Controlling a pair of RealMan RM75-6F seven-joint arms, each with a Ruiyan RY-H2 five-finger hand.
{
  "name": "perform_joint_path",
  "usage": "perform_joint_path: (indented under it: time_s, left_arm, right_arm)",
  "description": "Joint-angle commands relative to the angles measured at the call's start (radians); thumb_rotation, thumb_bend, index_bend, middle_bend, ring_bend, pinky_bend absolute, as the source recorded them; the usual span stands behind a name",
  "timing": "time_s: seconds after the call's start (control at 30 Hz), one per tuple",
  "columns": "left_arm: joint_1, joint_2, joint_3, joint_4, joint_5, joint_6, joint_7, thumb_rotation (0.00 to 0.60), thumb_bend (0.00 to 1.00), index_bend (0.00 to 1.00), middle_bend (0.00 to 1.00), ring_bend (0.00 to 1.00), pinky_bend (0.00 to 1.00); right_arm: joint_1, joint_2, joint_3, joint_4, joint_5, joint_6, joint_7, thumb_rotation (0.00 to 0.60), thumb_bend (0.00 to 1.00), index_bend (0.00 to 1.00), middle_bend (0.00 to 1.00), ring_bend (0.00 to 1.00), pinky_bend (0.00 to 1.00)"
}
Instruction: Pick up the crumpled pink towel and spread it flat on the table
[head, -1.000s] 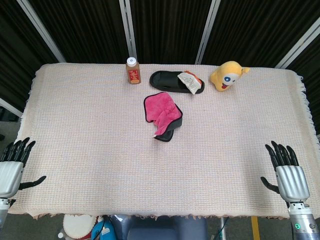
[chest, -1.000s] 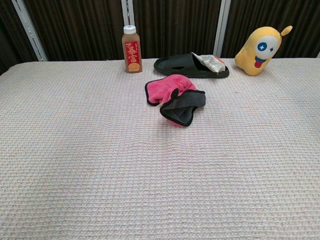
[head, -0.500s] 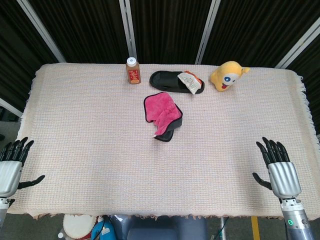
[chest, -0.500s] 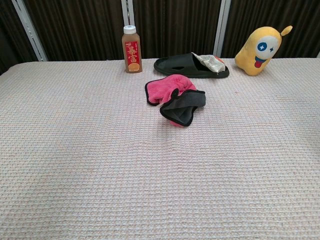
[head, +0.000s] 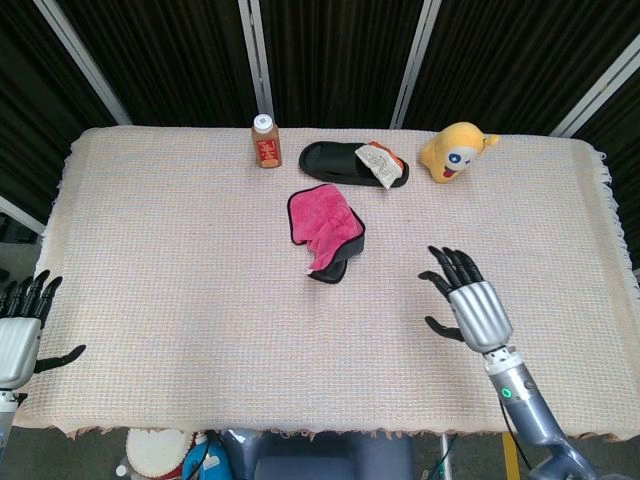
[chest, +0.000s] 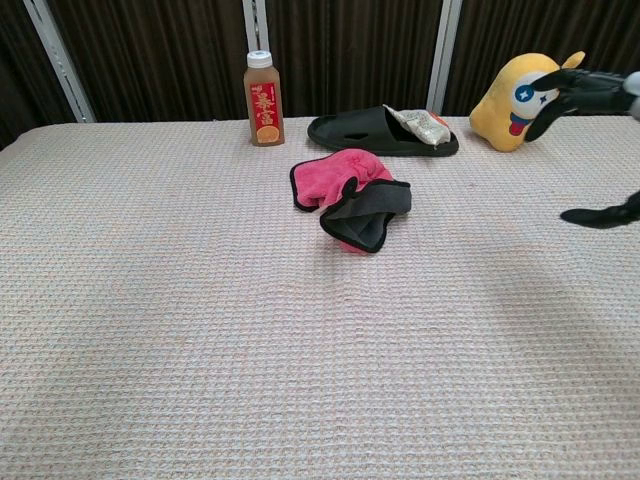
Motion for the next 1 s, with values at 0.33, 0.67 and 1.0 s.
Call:
perform_joint_path:
  time_s: [0.33,0.67,1.0]
  left_arm:
    - [-0.001,-0.001,-0.009,-0.001,-0.017,0.002,0.022,0.6,0.0,0.0,0.0,0.0,0.0]
    - [-0.004,-0.009,-0.014,0.026,-0.031,-0.005,0.032,0.6,0.0,0.0,0.0,0.0,0.0]
    - [-0.006,-0.011,-0.017,0.037,-0.03,-0.003,0.024,0.6,0.0,0.0,0.0,0.0,0.0]
  right_arm:
    - [0.217,-0.322,0.105,0.197,0.137,-0.17,-0.12,0.6,0.24,0.38,0.14,0.08,0.1]
    - [0.322,-0.473,0.162,0.371,0.189,-0.188,-0.138,0.6,0.24,0.38,0.14,0.09,0.1]
    - [0.391,-0.556,0.172,0.494,0.208,-0.202,-0.141,0.6,0.24,0.45,0.17,0.09,0.11]
